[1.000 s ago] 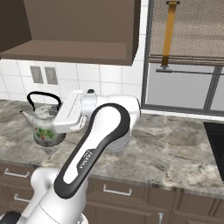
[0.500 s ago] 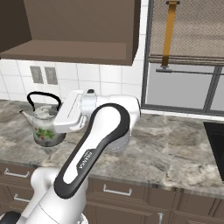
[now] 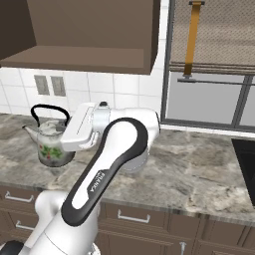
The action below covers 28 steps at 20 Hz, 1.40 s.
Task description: Open the cabinet, pick the kettle from the cabinet, and place it in the sink.
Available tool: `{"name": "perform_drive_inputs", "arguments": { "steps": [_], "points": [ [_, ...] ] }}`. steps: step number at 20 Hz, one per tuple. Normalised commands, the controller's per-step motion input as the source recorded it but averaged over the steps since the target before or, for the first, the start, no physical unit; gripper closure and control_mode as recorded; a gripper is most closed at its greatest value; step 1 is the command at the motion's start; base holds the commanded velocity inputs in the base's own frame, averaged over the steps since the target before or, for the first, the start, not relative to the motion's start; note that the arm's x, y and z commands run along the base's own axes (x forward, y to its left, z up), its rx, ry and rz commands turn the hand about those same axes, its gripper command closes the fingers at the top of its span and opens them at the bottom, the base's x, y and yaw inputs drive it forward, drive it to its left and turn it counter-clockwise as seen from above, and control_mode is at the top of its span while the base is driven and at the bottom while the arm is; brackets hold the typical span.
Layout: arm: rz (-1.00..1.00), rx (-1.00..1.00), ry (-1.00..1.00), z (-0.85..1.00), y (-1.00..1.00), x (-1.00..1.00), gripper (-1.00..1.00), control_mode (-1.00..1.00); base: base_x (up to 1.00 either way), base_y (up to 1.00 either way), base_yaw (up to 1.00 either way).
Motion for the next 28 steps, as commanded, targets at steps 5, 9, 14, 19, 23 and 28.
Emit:
{"name": "perform_drive_inputs", "arguments": {
  "steps": [5, 9, 14, 19, 23, 28],
  "points": [
    [0.0, 0.0, 0.0, 0.0, 0.0, 0.0, 1.0, 1.0, -0.39, -0.03, -0.08],
    [0.0, 0.0, 0.0, 0.0, 0.0, 0.0, 1.0, 1.0, -0.55, 0.0, -0.06],
    [0.0, 0.0, 0.0, 0.0, 0.0, 0.0, 1.0, 1.0, -0.41, -0.02, -0.03],
    [0.0, 0.0, 0.0, 0.0, 0.0, 0.0, 1.0, 1.0, -0.03, -0.33, 0.0],
    [0.0, 0.0, 0.0, 0.0, 0.0, 0.0, 1.0, 1.0, 0.04, -0.61, 0.0],
    [0.0, 0.0, 0.0, 0.0, 0.0, 0.0, 1.0, 1.0, 0.01, -0.65, 0.0]
  ]
}}
